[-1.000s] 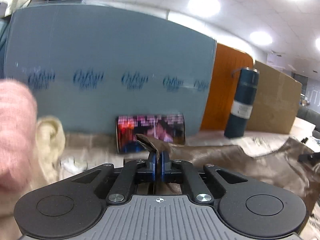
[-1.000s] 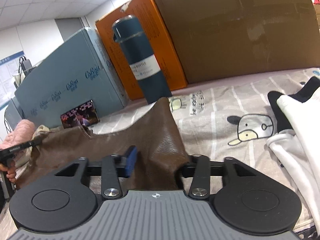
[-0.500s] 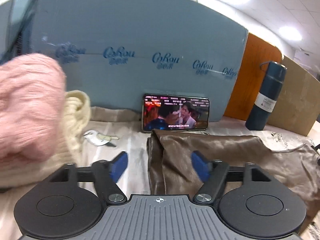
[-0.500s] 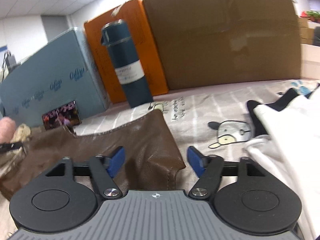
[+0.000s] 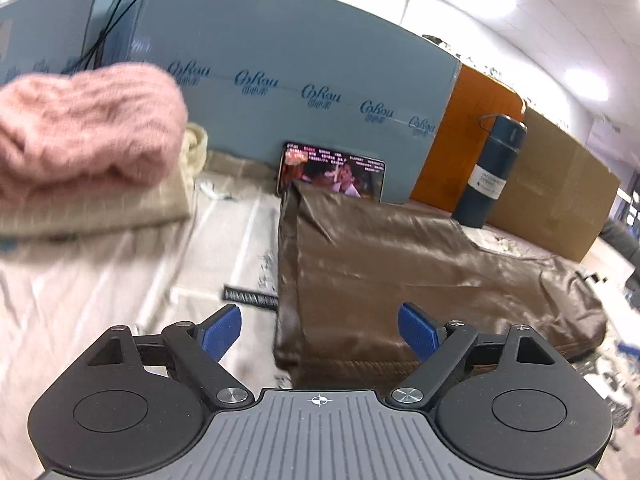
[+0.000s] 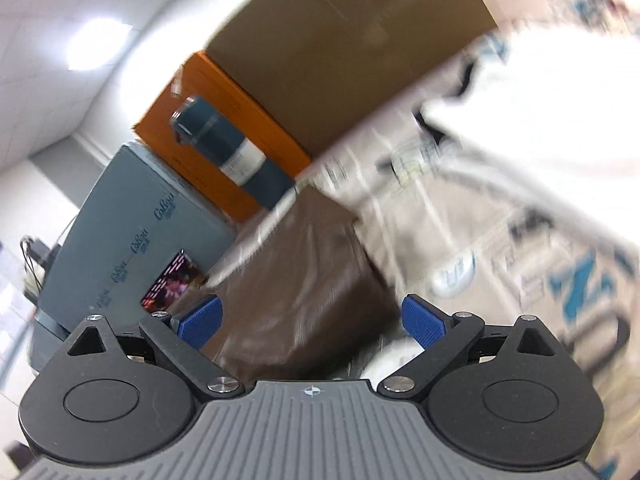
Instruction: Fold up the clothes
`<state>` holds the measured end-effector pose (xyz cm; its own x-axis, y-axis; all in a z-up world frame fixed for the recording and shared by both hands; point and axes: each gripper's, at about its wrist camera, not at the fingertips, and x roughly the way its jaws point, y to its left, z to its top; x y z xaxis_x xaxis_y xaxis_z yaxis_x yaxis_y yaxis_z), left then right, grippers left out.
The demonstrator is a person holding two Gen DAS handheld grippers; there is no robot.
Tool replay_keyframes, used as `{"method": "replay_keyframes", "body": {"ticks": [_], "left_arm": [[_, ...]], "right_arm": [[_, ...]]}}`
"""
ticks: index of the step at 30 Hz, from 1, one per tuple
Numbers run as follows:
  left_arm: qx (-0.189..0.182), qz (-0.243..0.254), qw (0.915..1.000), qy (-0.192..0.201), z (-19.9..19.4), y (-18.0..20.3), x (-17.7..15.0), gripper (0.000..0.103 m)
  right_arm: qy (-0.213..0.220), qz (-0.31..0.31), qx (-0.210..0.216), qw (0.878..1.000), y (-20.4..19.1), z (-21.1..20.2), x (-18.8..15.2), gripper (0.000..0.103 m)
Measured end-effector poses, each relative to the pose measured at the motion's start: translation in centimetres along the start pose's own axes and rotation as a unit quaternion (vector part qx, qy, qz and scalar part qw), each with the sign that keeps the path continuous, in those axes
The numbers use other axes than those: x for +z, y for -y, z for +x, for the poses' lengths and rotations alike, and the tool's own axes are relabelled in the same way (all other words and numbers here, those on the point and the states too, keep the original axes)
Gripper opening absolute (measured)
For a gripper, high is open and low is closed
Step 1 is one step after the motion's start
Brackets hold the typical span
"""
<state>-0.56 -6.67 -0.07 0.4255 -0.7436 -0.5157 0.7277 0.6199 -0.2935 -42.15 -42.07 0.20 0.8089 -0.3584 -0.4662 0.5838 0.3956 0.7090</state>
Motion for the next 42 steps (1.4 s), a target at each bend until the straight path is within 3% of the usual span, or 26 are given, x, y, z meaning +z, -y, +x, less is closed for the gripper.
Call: {"method": "replay_keyframes", "body": {"ticks": [5,8,14,20,22,24,26,27,29,32,34,37,42], "left_arm": [[-0.011,-0.038,0.9992,-0.010,-0.1,-0.3,-1.2,0.088],[-0.014,-0.059,0.9980,-0.014,0.3,-0.7,-1.7,0.088],[-0.029,-0.080,0.9964,-0.007,1.0,-0.6,-2.2,0.096],[-0.037,-0.080,0.9961,0.001,1.4,-0.6,-2.3,0.096],[-0.039,-0.080,0.9960,0.004,1.5,-0.6,-2.3,0.097],[-0.042,-0.080,0.9959,0.007,1.6,-0.6,-2.3,0.097],[-0.045,-0.080,0.9958,0.010,1.7,-0.6,-2.3,0.096],[-0.046,-0.080,0.9957,0.011,1.8,-0.6,-2.4,0.096],[-0.042,-0.078,0.9960,0.013,1.9,-0.6,-2.3,0.095],[-0.020,-0.070,0.9972,0.016,2.0,-0.5,-2.2,0.083],[0.007,-0.066,0.9977,0.017,2.0,-0.5,-2.1,0.058],[0.022,-0.068,0.9973,0.015,1.9,-1.0,-2.1,0.038],[0.005,-0.035,0.9994,-0.001,0.9,-0.4,-2.8,0.035]], "right_arm": [[-0.043,0.077,0.015,0.996,1.1,1.6,-0.9,0.097],[-0.044,0.072,0.013,0.996,0.6,2.9,-1.1,0.097],[0.004,0.086,0.017,0.996,-0.2,5.0,-1.1,0.098],[0.074,0.102,0.068,0.990,-0.9,5.6,-1.3,0.096],[0.079,0.101,0.060,0.990,-1.1,6.4,-1.0,0.088],[0.071,0.101,0.039,0.992,-1.0,7.2,-1.0,0.045],[0.064,0.101,0.021,0.993,-0.8,8.0,-1.2,0.023],[0.062,0.099,0.022,0.993,-0.8,8.1,-1.3,0.014],[0.063,0.089,0.032,0.993,-0.9,7.8,-1.5,0.008],[0.063,0.071,0.061,0.994,-1.5,6.7,-1.8,0.006],[0.051,0.068,0.081,0.993,-1.8,5.9,-2.2,0.006],[0.043,0.064,0.087,0.993,-1.8,4.7,-2.8,0.006],[0.030,0.064,0.075,0.995,-0.1,2.6,-3.6,0.005]]}}
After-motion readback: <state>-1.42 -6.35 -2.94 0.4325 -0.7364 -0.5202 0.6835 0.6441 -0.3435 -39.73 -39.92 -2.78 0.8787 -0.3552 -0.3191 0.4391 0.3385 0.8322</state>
